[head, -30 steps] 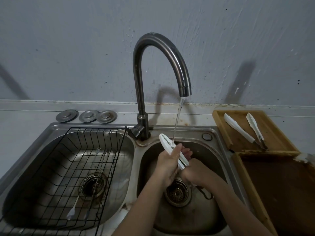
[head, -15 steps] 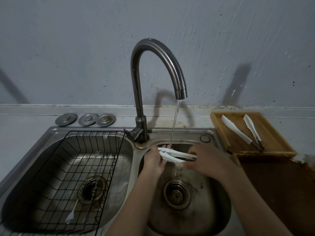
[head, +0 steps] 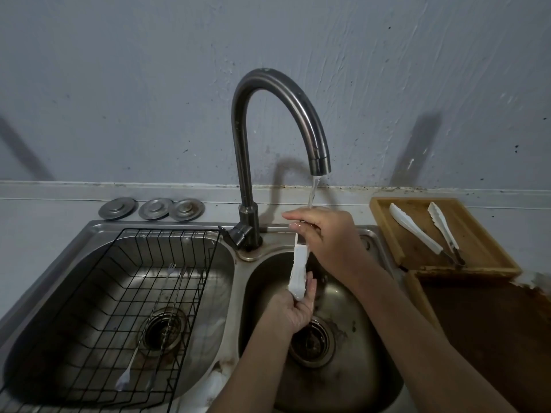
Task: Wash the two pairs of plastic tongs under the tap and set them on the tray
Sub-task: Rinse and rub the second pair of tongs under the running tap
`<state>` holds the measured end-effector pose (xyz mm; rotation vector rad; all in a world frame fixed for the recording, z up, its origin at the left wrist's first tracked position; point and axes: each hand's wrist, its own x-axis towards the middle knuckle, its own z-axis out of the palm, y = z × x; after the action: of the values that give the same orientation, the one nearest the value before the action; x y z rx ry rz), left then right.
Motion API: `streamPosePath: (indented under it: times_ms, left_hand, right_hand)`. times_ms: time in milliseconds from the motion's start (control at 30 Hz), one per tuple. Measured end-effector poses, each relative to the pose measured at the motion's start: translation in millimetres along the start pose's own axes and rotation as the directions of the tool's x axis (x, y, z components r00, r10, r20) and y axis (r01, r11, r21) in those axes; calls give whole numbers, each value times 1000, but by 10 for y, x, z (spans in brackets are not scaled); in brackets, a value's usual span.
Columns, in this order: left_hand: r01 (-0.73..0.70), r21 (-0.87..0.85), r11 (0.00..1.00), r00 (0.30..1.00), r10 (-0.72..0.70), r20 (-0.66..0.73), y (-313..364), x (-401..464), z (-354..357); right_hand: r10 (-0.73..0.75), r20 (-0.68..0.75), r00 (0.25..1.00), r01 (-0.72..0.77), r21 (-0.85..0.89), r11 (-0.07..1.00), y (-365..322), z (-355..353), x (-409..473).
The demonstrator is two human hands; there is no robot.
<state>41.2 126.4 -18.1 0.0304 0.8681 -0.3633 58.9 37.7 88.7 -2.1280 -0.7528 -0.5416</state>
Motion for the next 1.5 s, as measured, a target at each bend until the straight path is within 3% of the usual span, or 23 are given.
streamPosePath:
  times_ms: [200, 367, 433, 500, 567, 633, 700, 767, 833, 900, 933, 967, 1000, 1033, 1067, 1133, 1233, 1300, 1400, 1500]
  left_hand:
    - [39, 42, 998, 999, -39, -5, -59, -68, 32]
    - [92, 210, 973, 995, -79, -68, 44, -114, -17]
    - [7, 271, 963, 997, 15, -82, 135, -94, -14]
    - [-118, 324, 939, 983, 156, -94, 220, -89, 10]
    - [-221, 417, 882, 956, 281, -87, 329, -125, 69]
    - [-280, 494, 823, 933, 355, -64, 421, -158, 91]
    - [-309, 579, 755, 913, 406, -42, 506, -228, 133]
    - [-336, 682, 650, 890, 456, 4, 523, -327, 145]
    - [-353, 774, 526, 877, 473, 79, 547, -429, 128]
    - [-332, 847, 416, 887, 443, 131, 595, -512, 124]
    - [-324, 895, 306, 872, 464, 156, 639, -522, 123]
    - [-323, 933, 155, 819, 540, 194, 691, -525, 119]
    - [-347, 938, 2, 716, 646, 264, 744, -522, 122]
    - [-388, 913, -124, 589, 729, 350, 784, -524, 132]
    - [-423, 877, -230, 481, 762, 432, 810, -545, 152]
    - [-436, 805, -402, 367, 737, 567, 818, -591, 230]
    - [-374, 770, -517, 335, 699, 632, 851, -587, 347]
    - [-233, 764, -602, 324, 693, 644, 899, -607, 359]
    - [-44, 664, -746, 311, 622, 719, 986, -599, 339]
    - [34, 600, -799, 312, 579, 753, 984, -638, 414]
  right_hand:
    - [-98, -65, 993, 92, -91, 992, 65, -52, -9]
    - [-116, 83, 990, 131, -200, 971, 61, -165, 53]
    - [-82, 297, 951, 203, -404, 892, 34, -234, 75]
    - [-13, 498, 867, 384, -652, 653, -20, -215, 57]
    - [84, 535, 841, 426, -749, 508, -77, -140, 16]
    - [203, 545, 814, 392, -772, 500, -45, -4, -69]
    - [278, 546, 791, 325, -758, 565, -11, 121, -117]
    - [305, 538, 786, 245, -724, 645, 68, 233, -203]
    - [377, 512, 772, 68, -656, 752, 110, 308, -319]
    - [551, 469, 690, -335, -469, 818, 152, 335, -425]
    - [649, 464, 603, -585, -296, 755, 178, 330, -468]
    - [729, 476, 492, -800, -83, 594, 176, 317, -502]
    - [771, 506, 386, -917, 118, 381, 175, 310, -525]
    - [766, 550, 334, -940, 252, 229, 159, 299, -542]
    - [748, 577, 328, -932, 327, 156, 141, 306, -545]
    - [704, 614, 357, -908, 405, 106, 67, 312, -510]
    - [682, 625, 380, -873, 487, 40, 2, 305, -431]
    - [661, 638, 395, -862, 506, 27, -38, 287, -398]
    - [642, 644, 416, -852, 524, 27, -50, 242, -387]
    - [638, 630, 443, -846, 529, 65, -30, 191, -368]
